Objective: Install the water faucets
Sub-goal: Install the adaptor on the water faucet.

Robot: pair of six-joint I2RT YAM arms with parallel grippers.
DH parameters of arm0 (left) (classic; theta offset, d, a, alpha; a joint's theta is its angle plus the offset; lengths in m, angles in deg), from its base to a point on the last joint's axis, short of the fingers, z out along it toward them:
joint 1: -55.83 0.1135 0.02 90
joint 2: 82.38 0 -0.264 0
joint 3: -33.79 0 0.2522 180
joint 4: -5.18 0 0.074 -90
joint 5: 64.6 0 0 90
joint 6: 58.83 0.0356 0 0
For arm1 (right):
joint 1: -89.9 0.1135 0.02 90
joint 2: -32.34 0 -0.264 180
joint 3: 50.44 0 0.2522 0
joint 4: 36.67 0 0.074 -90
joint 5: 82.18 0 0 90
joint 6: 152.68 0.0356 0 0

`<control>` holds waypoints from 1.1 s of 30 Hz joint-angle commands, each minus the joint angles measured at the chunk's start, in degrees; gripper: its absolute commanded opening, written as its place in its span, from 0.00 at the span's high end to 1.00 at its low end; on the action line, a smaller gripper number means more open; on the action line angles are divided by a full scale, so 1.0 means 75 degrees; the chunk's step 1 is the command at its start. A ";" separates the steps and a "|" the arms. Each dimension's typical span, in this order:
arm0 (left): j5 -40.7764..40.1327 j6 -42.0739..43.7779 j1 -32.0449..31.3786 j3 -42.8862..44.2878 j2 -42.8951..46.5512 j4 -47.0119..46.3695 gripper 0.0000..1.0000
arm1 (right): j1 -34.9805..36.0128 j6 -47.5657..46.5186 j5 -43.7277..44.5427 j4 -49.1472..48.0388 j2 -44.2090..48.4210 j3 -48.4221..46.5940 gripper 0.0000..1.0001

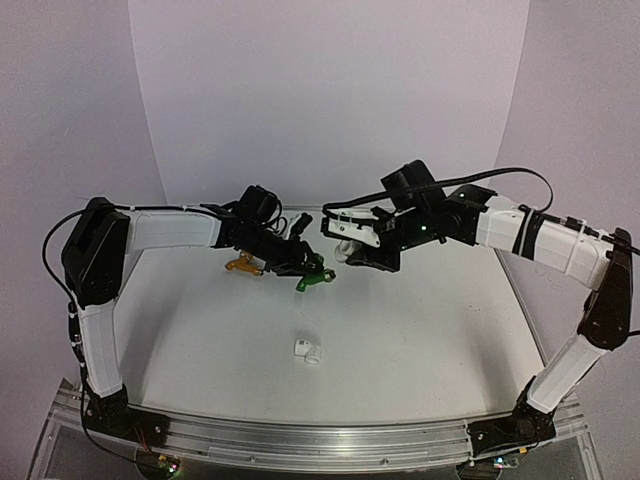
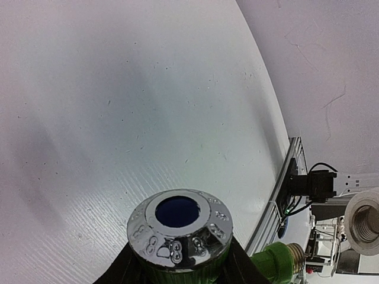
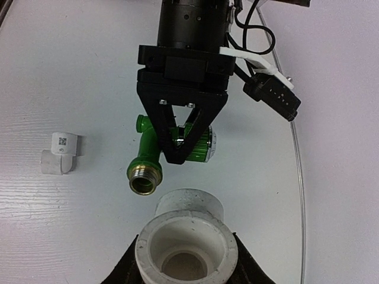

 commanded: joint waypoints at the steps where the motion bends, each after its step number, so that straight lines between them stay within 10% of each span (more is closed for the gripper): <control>1: 0.0129 -0.0211 0.0106 -0.0098 0.0441 -0.0720 1.00 | 0.0044 0.0344 0.0242 -0.0178 -0.0143 -0.0451 1.00; 33: 0.0639 -0.0562 0.0152 -0.0142 0.0378 -0.0938 1.00 | 0.0460 -0.0092 0.0271 0.0008 -0.0847 -0.0768 1.00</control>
